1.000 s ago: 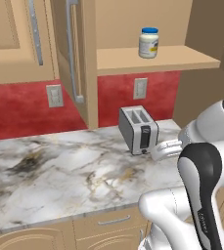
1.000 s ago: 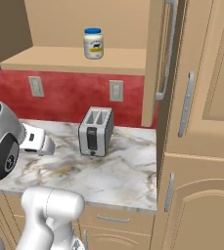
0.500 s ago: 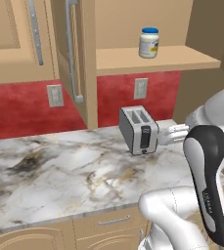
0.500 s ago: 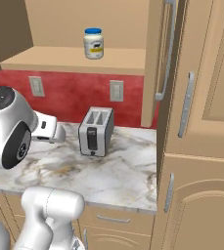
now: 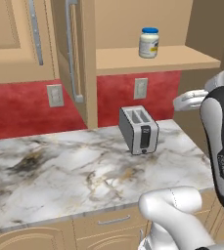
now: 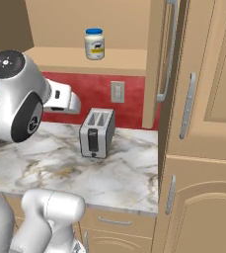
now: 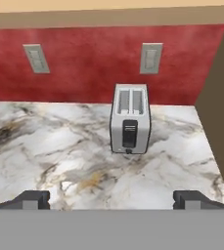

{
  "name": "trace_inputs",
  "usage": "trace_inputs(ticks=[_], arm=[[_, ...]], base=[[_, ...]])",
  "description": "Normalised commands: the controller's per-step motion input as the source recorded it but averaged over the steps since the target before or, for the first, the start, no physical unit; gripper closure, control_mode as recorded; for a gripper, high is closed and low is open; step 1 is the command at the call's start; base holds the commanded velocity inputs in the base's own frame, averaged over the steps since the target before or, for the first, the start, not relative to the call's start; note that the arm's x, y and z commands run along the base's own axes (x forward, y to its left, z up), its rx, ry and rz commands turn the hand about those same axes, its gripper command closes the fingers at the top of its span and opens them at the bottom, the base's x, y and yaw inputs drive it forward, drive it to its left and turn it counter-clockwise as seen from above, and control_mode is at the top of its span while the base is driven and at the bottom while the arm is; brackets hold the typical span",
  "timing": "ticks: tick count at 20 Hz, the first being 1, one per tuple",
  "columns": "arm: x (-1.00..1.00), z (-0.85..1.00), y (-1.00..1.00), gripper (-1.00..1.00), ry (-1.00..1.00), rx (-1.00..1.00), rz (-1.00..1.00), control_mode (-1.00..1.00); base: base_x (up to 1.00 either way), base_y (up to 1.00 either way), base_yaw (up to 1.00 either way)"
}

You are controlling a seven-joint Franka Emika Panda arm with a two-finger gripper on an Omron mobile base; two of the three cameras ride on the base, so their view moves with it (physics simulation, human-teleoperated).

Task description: Collect the turmeric, mayonnaise, and shaker from the cabinet and place them next to the stove.

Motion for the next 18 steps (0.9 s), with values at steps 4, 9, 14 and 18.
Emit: trace_inputs(ticks=[4, 9, 14, 18], arm=[[0.40, 0.46, -0.04, -1.00, -0.28, -0.03, -0.05, -1.00], [0.40, 0.47, -0.06, -1.00, -0.29, 0.00, -0.03, -1.00], [0.42, 0.35, -0.10, -1.00, -0.34, 0.00, 0.00, -1.00], [0.46, 0.47, -0.03, -1.00, -0.22, -0.01, -0.05, -1.00]], base=[[0.00, 0.00, 0.00], [0.00, 0.00, 0.00], [0.00, 0.00, 0.00], [0.00, 0.00, 0.00]])
